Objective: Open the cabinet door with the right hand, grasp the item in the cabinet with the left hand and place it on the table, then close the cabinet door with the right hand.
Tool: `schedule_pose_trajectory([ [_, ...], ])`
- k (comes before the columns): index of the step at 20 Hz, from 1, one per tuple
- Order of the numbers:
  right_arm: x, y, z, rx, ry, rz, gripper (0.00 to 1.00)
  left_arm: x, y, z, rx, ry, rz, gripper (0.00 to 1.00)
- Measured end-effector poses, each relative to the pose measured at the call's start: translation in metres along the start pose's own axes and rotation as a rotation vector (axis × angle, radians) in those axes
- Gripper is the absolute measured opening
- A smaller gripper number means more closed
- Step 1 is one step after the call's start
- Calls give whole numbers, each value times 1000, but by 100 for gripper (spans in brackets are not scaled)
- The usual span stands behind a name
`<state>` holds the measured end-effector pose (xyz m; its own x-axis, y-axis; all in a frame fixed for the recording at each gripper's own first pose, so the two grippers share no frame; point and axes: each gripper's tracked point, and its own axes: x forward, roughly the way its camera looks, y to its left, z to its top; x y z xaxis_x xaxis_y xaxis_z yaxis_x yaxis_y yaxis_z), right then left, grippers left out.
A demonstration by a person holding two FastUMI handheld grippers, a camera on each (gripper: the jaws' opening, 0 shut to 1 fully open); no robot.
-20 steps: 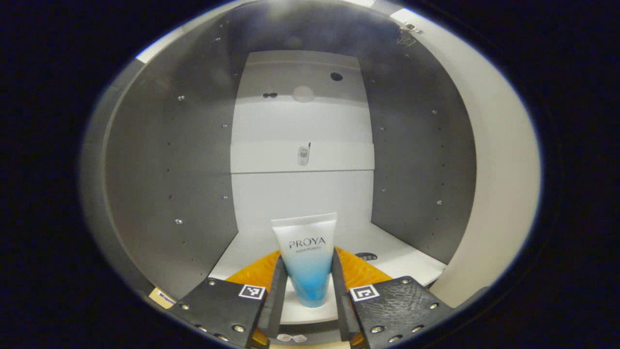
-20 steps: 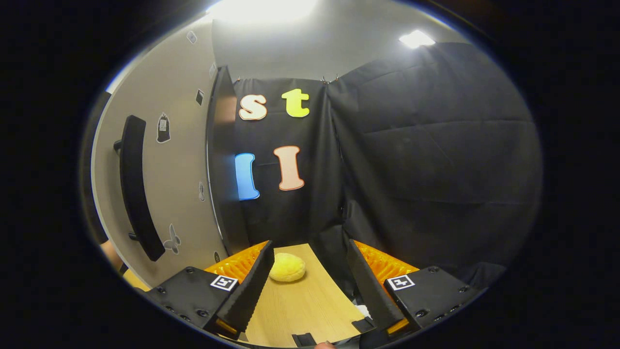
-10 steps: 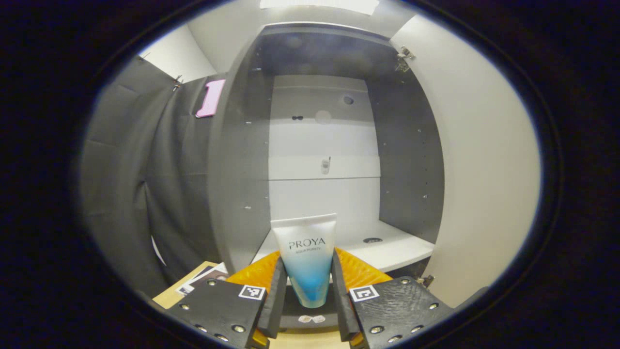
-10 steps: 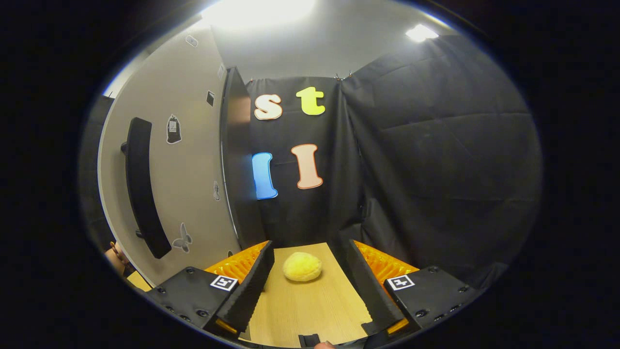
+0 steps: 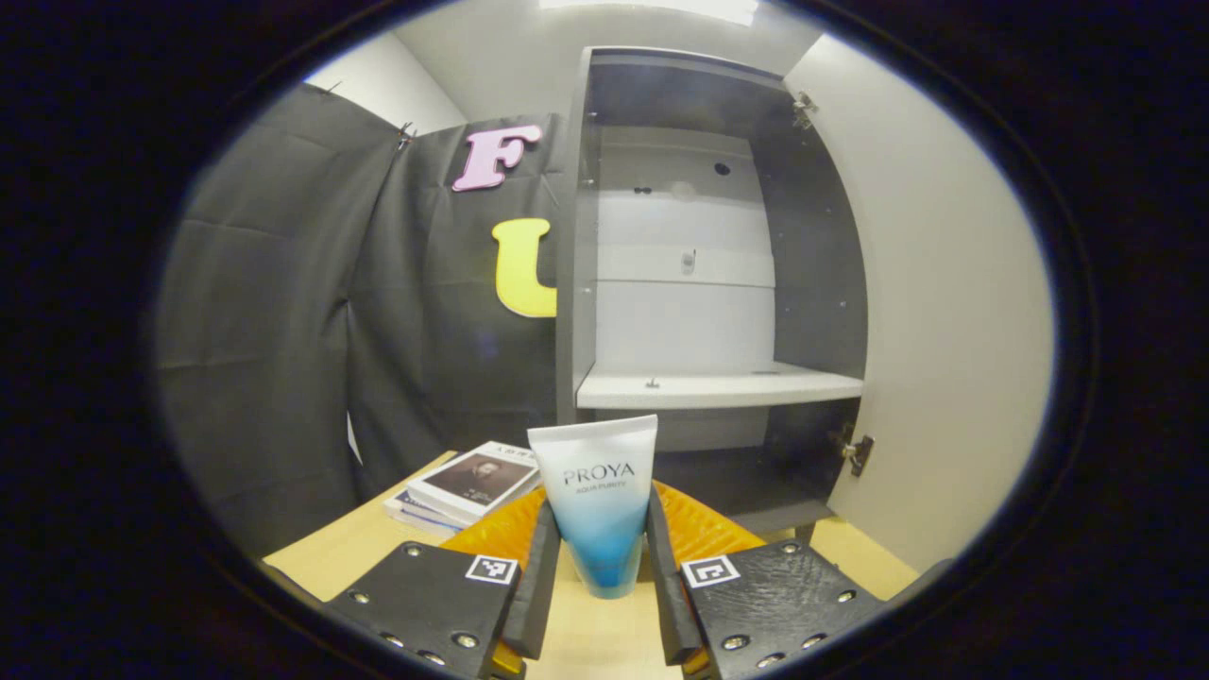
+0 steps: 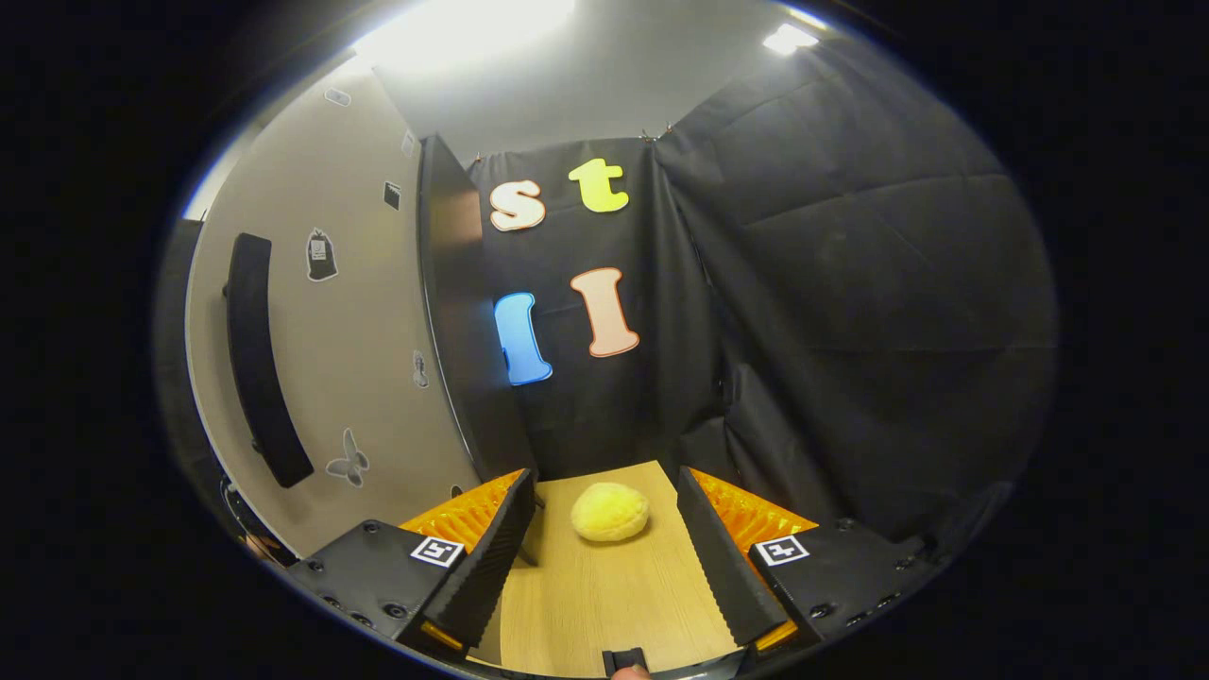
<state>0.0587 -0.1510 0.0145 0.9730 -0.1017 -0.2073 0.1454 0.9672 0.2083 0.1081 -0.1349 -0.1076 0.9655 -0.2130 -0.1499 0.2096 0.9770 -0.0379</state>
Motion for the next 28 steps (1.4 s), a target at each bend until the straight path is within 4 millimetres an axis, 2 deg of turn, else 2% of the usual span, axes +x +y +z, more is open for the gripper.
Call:
schedule_pose_trajectory([
  [2,3,-5,-7,10,14,-9,96,-9,3,-25,-10,11,-18,49],
  [3,3,-8,-11,15,21,-14,92,-14,5,-37,-15,17,-25,49],
  [4,2,-11,-14,20,27,-18,96,-18,4,-50,-25,24,-41,46],
  [5,1,-14,-17,24,33,-20,96,-21,4,-62,-39,27,-53,48],
  [6,1,-15,-21,25,40,-24,92,-23,7,-74,-47,30,-56,46],
  [7,2,-18,-25,26,48,-31,96,-26,11,-86,-50,35,-50,46],
  [8,3,-19,-29,27,57,-37,92,-28,13,-101,-55,47,-44,46],
  [9,3,-19,-33,33,67,-37,96,-30,14,-116,-59,63,-43,46],
  [13,2,-16,-47,31,107,-37,96,-39,16,-168,-29,138,-36,48],
  [15,1,-15,-47,17,108,-36,92,-43,12,-180,-5,153,-41,49],
  [17,0,-12,-48,8,110,-33,96,-44,8,-190,1,160,-47,48],
  [20,0,-7,-49,-3,119,-25,96,-53,7,-203,-14,172,-37,45],
  [22,0,-4,-48,-13,121,-19,96,-58,6,-212,-18,187,-36,49],
  [24,0,-1,-49,-21,125,-12,96,-62,5,-219,-12,199,-34,46],
  [27,0,2,-50,-27,131,-5,96,-69,9,-226,-20,206,-18,47],
  [28,1,3,-51,-26,134,-3,96,-71,9,-225,-27,196,-16,51],
])
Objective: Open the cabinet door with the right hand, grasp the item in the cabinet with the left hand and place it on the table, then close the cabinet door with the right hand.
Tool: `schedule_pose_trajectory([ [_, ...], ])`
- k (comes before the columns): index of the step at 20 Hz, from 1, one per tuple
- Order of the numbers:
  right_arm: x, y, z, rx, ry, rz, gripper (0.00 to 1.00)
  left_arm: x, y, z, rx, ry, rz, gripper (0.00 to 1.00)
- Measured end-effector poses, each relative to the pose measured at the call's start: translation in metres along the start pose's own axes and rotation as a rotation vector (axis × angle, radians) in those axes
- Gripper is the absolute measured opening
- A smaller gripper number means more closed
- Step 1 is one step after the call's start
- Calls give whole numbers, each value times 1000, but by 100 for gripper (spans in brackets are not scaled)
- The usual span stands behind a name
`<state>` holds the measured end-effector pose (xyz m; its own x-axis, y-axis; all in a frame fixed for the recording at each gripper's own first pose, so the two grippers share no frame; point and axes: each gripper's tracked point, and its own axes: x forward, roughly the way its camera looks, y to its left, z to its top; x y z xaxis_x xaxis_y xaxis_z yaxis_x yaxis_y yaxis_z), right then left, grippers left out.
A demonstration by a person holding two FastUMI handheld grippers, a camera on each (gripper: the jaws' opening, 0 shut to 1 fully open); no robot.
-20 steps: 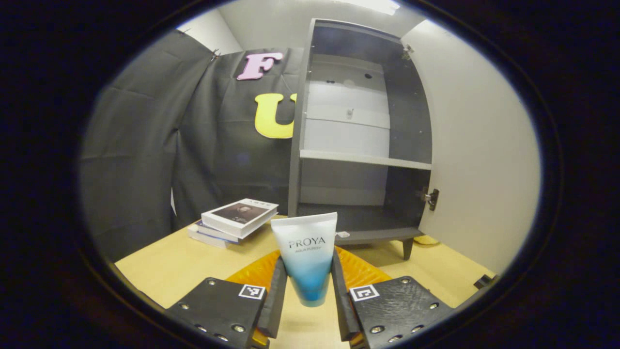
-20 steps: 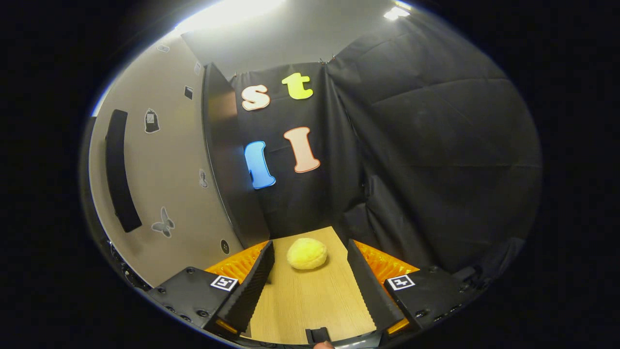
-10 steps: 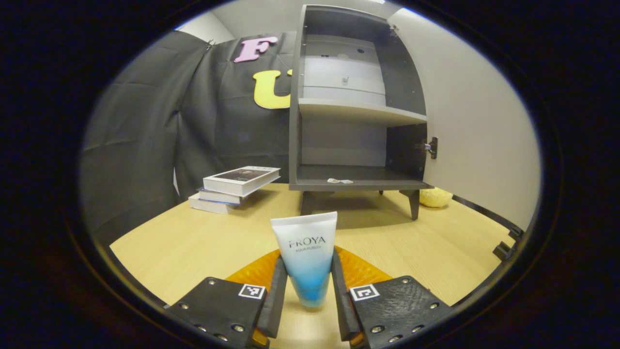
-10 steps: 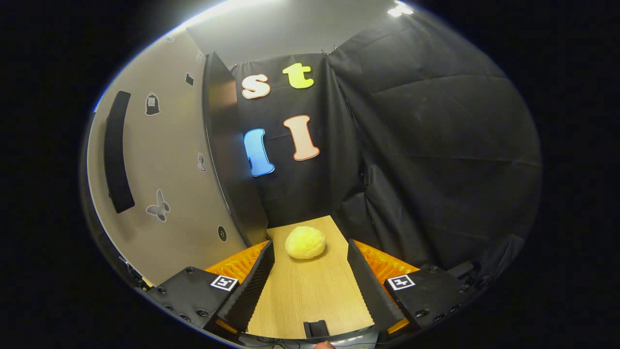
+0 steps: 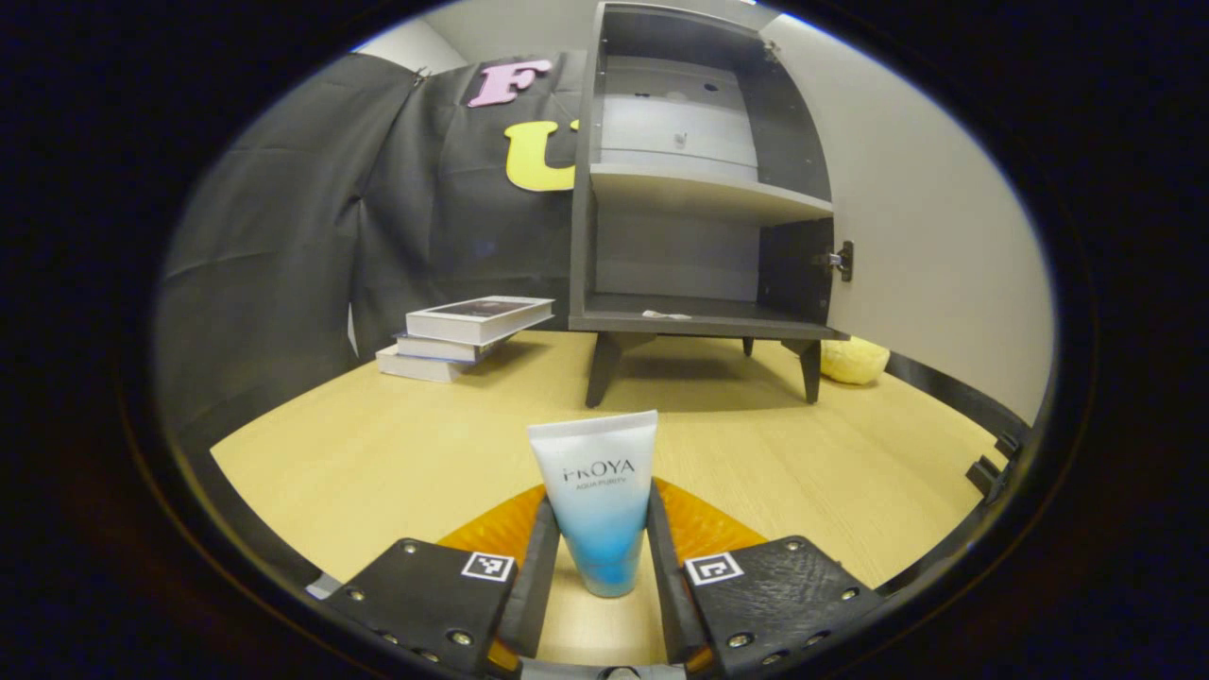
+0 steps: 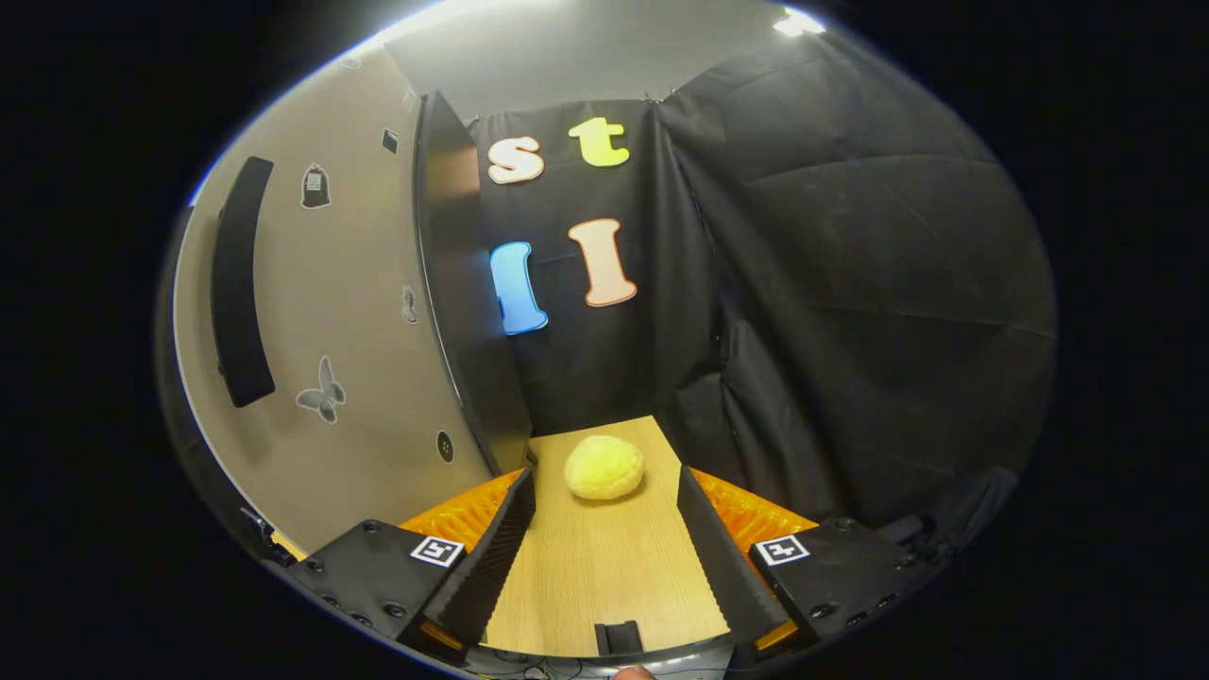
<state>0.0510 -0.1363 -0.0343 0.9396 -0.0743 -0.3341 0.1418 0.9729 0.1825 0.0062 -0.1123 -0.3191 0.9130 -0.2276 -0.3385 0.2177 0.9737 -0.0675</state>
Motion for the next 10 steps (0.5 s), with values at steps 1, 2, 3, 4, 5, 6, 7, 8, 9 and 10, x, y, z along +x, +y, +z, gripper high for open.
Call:
schedule_pose_trajectory([
  [1,0,1,0,-2,4,1,96,-2,1,-1,-2,2,3,54],
  [2,1,2,-2,-6,6,2,96,-2,1,0,1,-2,8,53],
  [3,0,2,-2,-10,7,3,92,-3,1,0,8,3,14,54],
  [4,1,4,-3,-14,9,4,92,-5,2,2,15,-1,22,54],
  [5,1,5,-4,-17,10,8,92,-8,3,6,18,-8,28,56],
  [6,1,7,-4,-20,11,10,96,-10,2,8,22,-14,33,68],
  [7,1,8,-4,-23,12,12,96,-12,2,12,23,-21,33,80],
  [8,2,10,-4,-23,12,16,96,-12,1,15,21,-24,33,93],
  [9,2,12,-3,-19,8,22,92,-13,-1,18,20,-25,29,93],
  [10,2,14,-1,-16,3,28,96,-14,-1,22,24,-26,34,93],
])
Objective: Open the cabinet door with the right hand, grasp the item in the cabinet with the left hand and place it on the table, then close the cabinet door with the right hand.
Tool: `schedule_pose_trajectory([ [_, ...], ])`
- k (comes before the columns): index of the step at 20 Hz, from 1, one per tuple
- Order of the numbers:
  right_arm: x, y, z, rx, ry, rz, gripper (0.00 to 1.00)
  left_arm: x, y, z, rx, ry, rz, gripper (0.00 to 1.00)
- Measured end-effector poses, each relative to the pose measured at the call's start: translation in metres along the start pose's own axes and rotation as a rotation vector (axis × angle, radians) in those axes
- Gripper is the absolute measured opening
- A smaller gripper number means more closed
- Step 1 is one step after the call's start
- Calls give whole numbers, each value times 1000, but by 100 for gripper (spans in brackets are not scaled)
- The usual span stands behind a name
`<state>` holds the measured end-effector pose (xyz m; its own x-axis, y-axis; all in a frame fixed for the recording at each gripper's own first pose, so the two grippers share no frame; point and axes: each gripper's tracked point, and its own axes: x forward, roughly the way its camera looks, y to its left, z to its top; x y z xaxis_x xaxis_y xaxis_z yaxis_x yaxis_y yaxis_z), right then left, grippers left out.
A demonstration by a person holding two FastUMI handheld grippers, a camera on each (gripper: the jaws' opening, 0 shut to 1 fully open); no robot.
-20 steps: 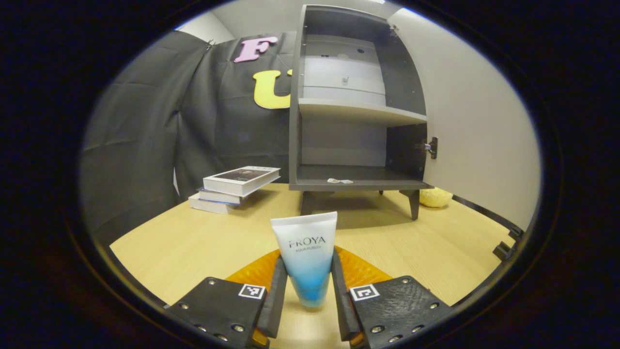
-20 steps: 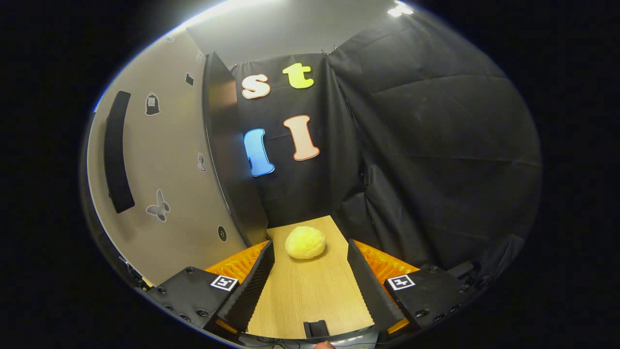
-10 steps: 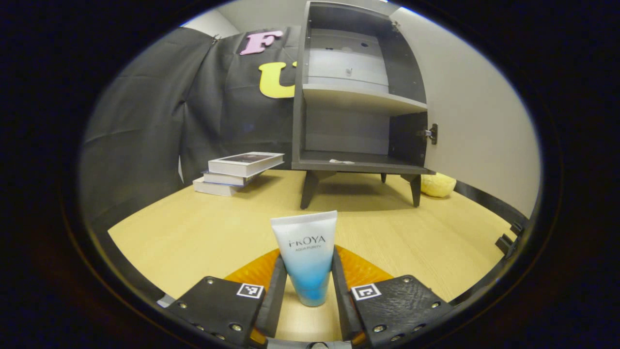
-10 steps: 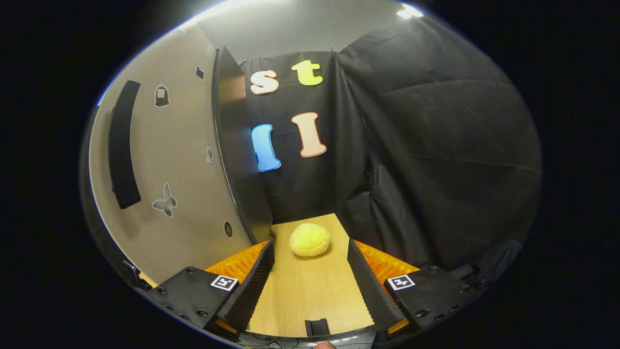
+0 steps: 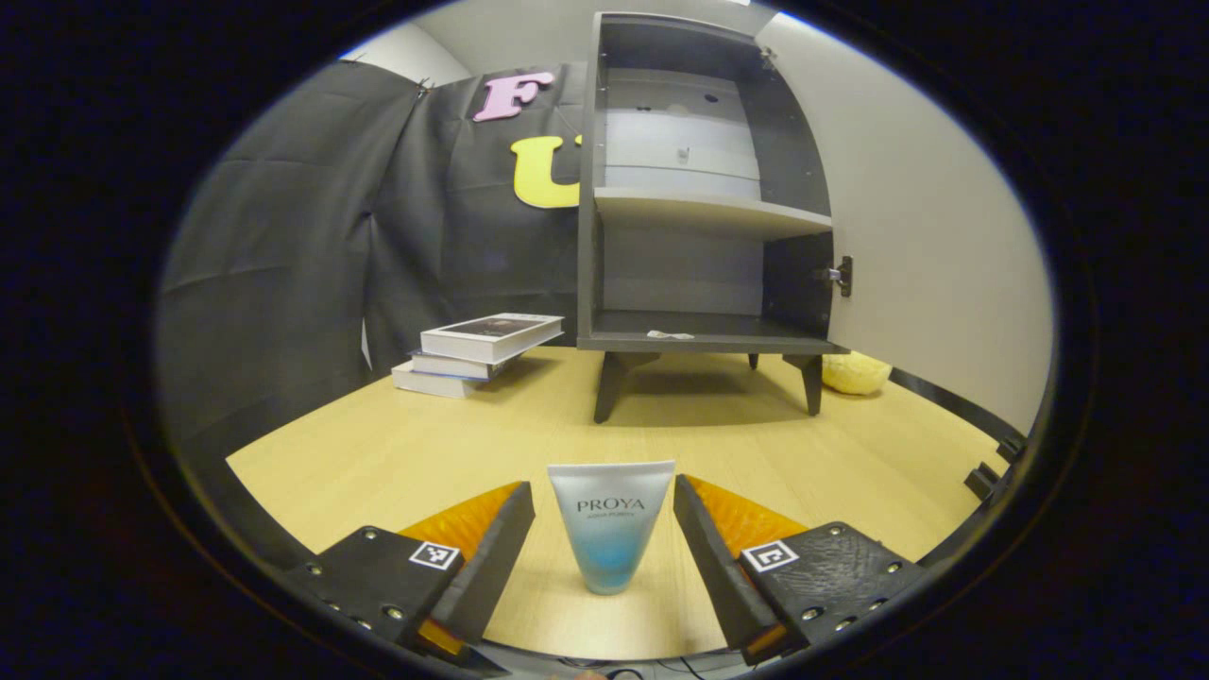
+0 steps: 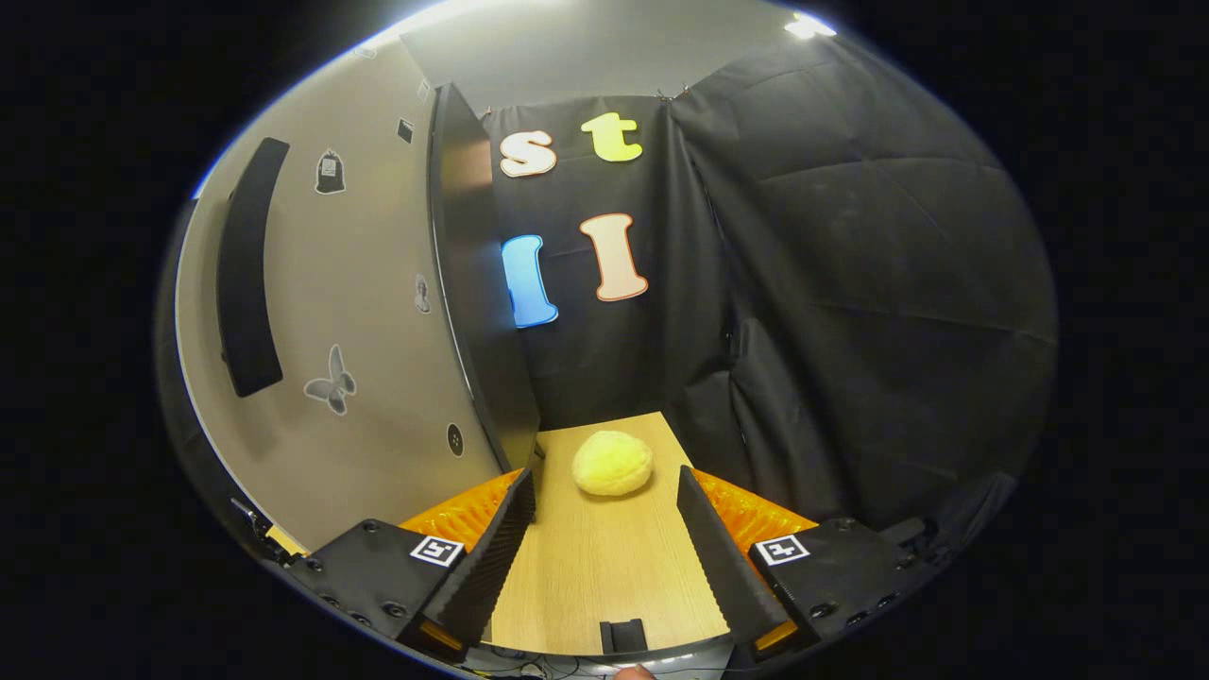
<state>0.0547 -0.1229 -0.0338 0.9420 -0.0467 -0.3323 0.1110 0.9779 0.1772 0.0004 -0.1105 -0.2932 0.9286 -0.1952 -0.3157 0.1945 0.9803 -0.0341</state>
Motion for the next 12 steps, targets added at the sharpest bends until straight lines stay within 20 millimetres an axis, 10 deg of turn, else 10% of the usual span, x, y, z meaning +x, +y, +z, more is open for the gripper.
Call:
schedule_pose_trajectory([
  [4,0,14,15,25,-19,42,92,-23,3,46,16,-26,26,93],
  [12,-8,77,69,-28,-111,184,92,-76,23,215,24,-191,65,93],
])
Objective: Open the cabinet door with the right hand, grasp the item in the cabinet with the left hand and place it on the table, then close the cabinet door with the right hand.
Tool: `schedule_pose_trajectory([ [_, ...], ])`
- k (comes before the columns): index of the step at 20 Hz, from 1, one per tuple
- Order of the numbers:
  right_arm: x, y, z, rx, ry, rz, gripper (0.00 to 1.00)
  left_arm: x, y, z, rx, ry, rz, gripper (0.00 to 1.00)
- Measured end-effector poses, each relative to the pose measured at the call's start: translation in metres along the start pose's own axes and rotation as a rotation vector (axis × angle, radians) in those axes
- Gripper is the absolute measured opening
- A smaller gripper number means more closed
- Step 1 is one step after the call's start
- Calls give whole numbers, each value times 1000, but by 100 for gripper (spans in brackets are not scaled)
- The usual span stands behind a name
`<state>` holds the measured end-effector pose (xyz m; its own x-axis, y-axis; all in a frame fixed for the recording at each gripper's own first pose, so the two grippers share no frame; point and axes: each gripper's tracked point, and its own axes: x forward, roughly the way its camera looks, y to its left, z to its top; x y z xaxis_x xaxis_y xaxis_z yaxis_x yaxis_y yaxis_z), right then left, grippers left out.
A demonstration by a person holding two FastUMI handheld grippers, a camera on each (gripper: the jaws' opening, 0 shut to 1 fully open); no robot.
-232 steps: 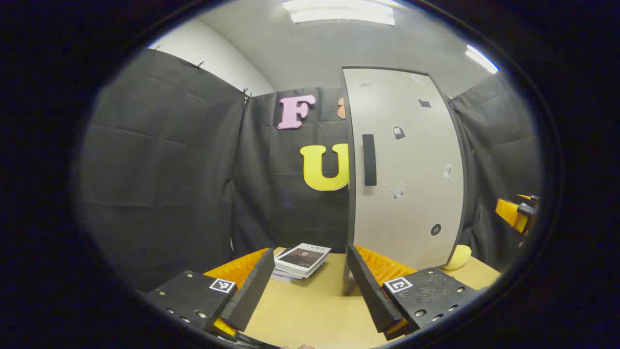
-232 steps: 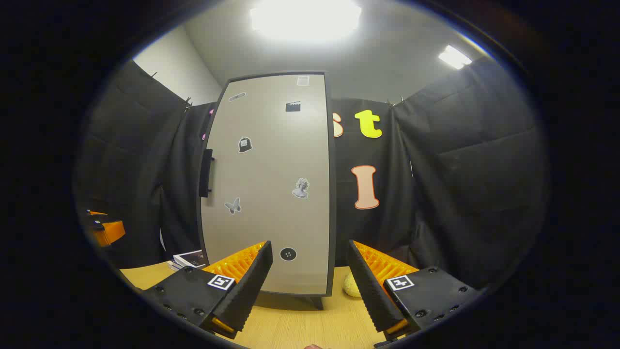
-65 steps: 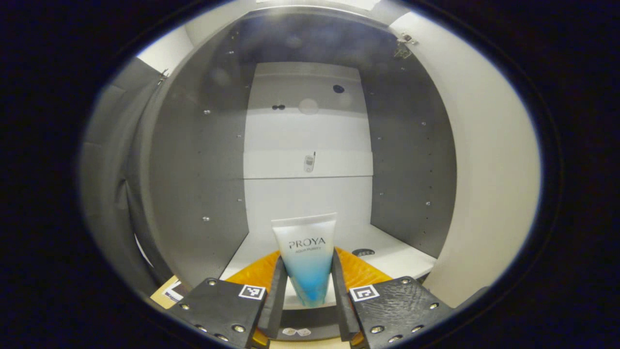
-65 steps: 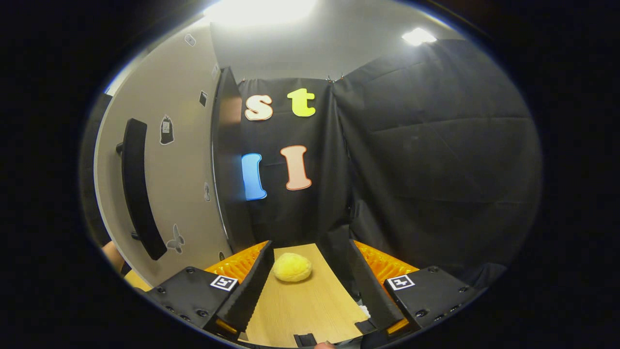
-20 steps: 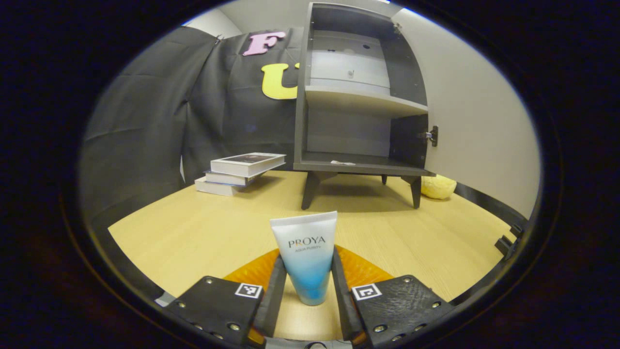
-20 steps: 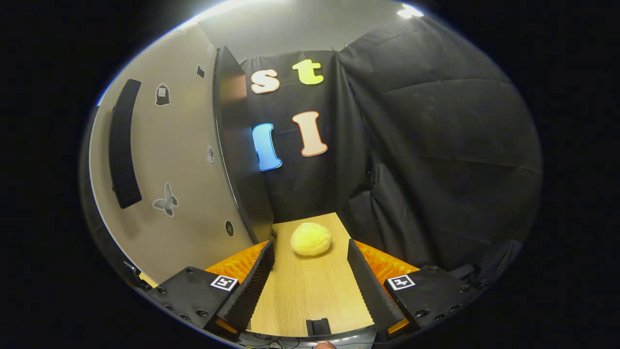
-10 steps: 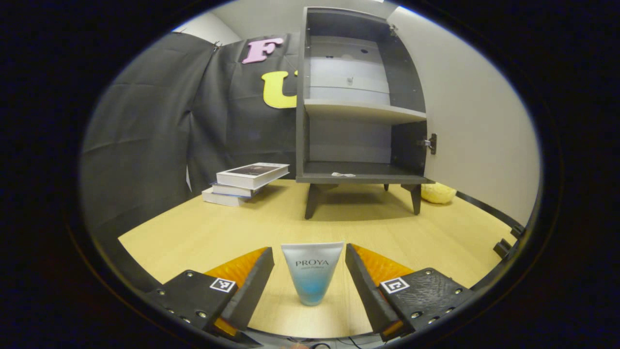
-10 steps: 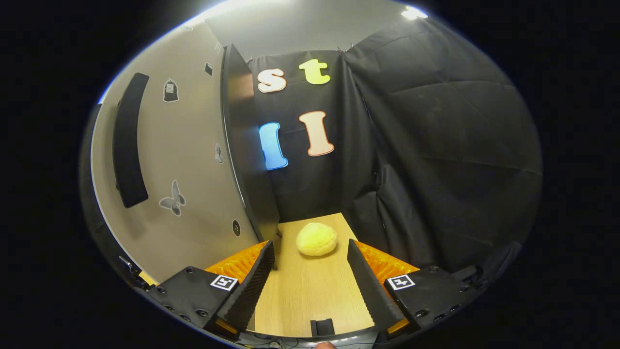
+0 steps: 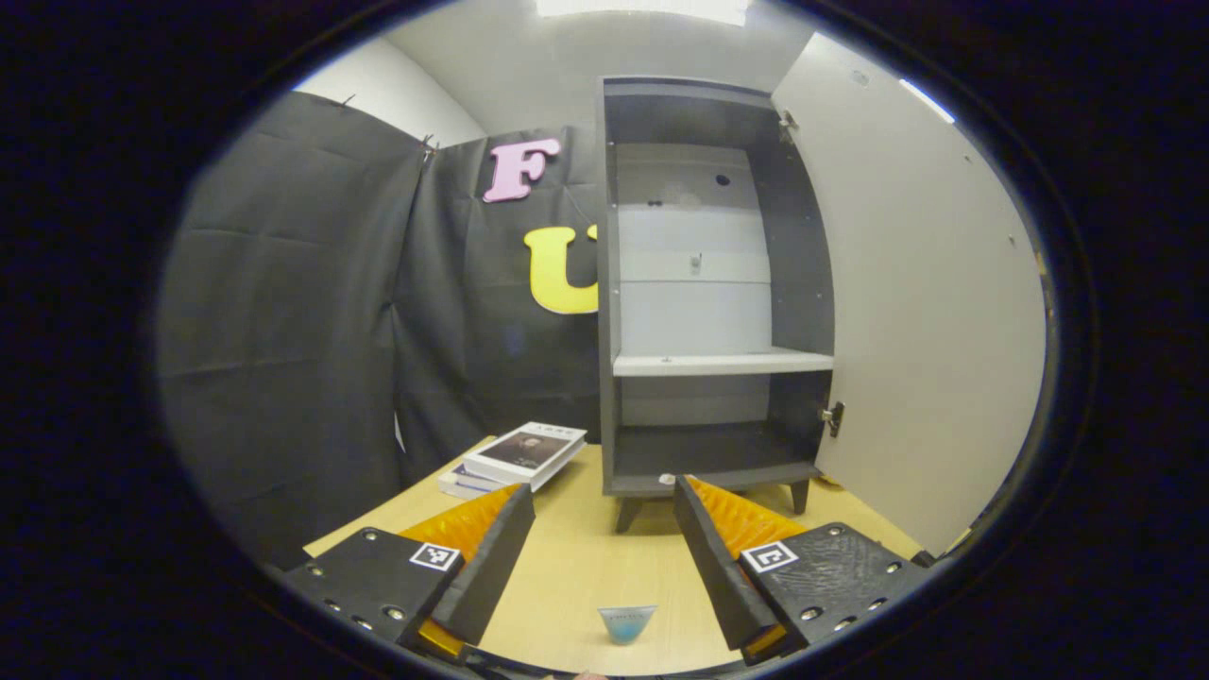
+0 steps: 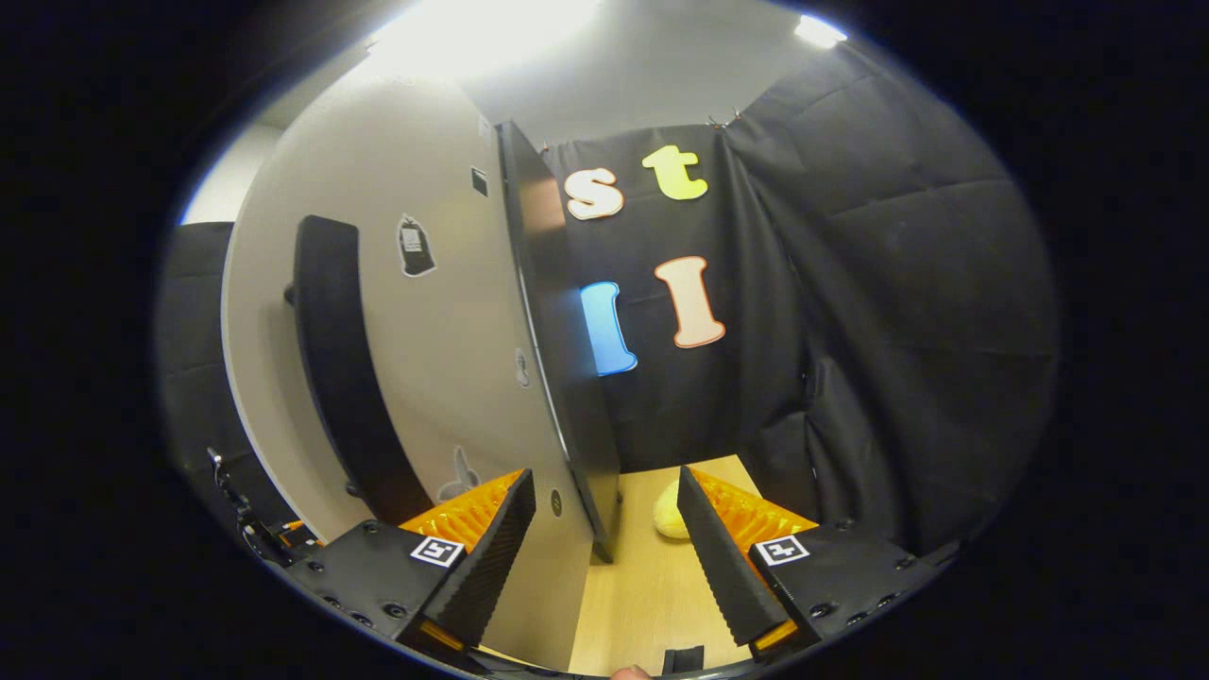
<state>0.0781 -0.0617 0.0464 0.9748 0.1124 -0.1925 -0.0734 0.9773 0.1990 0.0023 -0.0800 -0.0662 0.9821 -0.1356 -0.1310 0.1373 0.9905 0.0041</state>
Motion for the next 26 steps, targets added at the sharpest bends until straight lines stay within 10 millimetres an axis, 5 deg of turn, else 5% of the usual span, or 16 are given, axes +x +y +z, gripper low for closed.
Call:
schedule_pose_trajectory([
  [5,2,10,-1,17,3,-45,94,13,29,43,-8,-24,-13,94],
  [9,17,61,-4,-6,9,34,94,28,60,64,2,-85,-21,91],
  [15,29,146,-18,-92,19,155,94,32,108,50,-23,-77,-1,90],
  [26,111,235,-33,-119,30,208,97,4,193,37,-12,-65,111,92],
])
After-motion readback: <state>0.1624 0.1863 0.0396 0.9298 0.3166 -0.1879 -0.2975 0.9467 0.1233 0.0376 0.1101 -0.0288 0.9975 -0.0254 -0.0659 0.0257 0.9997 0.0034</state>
